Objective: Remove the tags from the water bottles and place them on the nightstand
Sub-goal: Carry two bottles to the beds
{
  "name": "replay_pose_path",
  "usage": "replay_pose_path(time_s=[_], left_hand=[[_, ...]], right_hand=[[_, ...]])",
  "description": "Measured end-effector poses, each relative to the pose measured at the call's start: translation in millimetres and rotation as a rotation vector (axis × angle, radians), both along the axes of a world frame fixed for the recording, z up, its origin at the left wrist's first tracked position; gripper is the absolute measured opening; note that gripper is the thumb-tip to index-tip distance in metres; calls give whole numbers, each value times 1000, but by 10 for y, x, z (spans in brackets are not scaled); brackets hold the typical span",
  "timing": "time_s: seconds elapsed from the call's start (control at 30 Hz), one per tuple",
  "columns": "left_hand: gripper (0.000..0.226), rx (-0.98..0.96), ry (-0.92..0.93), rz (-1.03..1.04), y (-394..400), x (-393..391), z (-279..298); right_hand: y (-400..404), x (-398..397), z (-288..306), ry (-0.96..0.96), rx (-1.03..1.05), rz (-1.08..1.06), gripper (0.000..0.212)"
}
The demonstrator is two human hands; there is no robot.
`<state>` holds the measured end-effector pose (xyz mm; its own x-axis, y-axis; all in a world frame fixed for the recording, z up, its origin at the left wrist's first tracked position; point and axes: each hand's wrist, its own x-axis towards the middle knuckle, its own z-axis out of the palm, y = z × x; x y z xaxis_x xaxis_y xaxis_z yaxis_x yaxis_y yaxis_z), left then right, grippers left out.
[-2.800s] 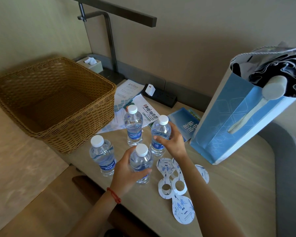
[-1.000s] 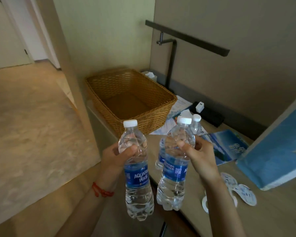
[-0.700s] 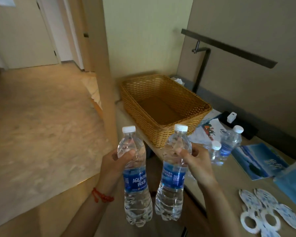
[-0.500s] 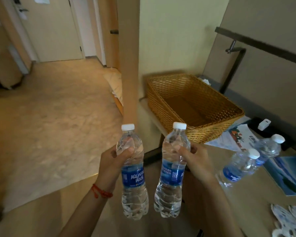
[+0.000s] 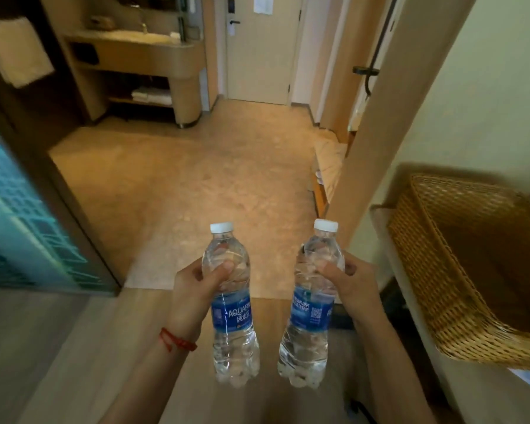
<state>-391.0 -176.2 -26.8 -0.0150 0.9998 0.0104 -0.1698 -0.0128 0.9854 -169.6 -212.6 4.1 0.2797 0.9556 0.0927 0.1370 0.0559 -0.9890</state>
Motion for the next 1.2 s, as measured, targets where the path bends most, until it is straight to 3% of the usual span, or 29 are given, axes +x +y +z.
replay_pose_path(time_s=[0.2,0.43,0.6,0.7,0.83,1.2], left_hand=[[12,30,39,278,23,-291,-12],[25,53,43,570,-96,-439,75],[38,36,37,766,-298,-476,66],[41,15,58,877,-474,-499,46],[34,0,49,1041,-780,-589,10],[41,7,7,1430,-1958,-1079,17]], right_hand=[[623,-223,-51,21,9,226,24],[1206,-525,23,56,-3,549,6],[1436,-776,48,51,-9,726,17],[1458,-1000,51,60,-13,843,31],[1414,-1394,5,65,-24,1007,33],[665,-2676,-72,31,-43,1410,37]])
